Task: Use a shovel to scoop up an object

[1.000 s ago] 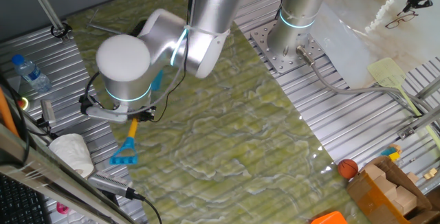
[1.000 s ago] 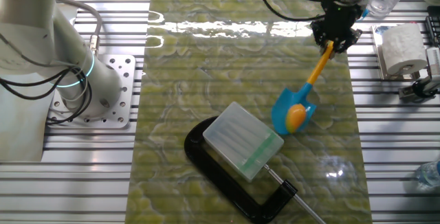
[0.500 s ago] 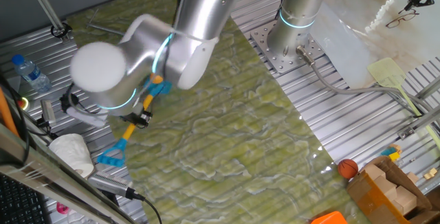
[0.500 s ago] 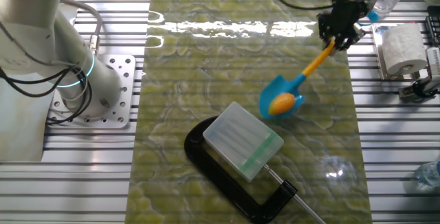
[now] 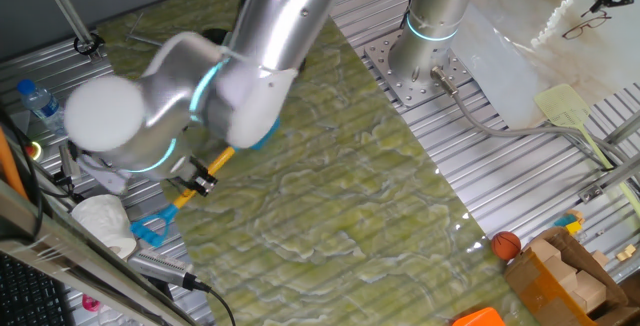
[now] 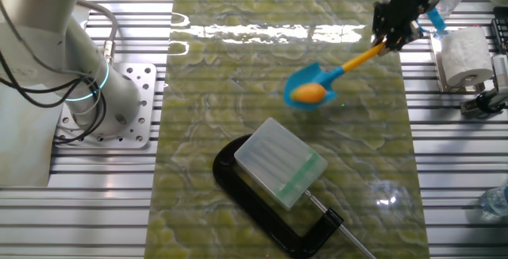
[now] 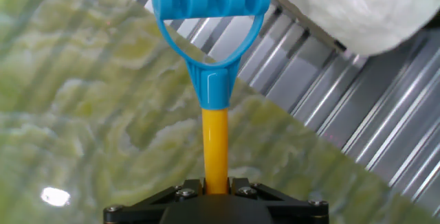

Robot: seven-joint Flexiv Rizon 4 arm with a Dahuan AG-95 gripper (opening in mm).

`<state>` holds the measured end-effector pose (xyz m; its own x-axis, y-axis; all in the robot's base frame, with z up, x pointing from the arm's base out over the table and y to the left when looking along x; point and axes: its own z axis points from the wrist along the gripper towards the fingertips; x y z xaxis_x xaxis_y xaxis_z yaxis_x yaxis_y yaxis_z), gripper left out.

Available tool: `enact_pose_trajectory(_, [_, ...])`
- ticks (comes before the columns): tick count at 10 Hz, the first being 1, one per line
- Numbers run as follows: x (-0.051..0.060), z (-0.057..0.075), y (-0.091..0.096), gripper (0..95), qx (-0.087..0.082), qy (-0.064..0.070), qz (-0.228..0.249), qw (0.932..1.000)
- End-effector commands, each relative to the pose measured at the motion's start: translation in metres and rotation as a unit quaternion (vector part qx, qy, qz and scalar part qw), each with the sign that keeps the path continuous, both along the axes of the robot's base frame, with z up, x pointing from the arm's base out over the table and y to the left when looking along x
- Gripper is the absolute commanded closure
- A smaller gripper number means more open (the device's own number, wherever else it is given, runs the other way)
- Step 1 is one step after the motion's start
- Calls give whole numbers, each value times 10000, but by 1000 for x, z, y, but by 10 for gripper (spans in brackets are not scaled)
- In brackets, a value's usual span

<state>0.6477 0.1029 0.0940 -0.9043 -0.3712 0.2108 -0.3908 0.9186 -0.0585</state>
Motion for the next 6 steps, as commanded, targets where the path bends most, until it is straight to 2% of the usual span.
enact_pose_trajectory(1, [-7, -2, 0, 950, 285, 144, -1131, 9931])
enact_pose_trajectory(4, [-11, -3, -2, 950, 392, 374, -1682, 9843])
enact_pose_trajectory(5, [-12, -2, -2, 950, 406, 543, -2004, 9774])
enact_pose_trajectory(6, [-14, 0, -1, 950, 403, 644, -2207, 9724])
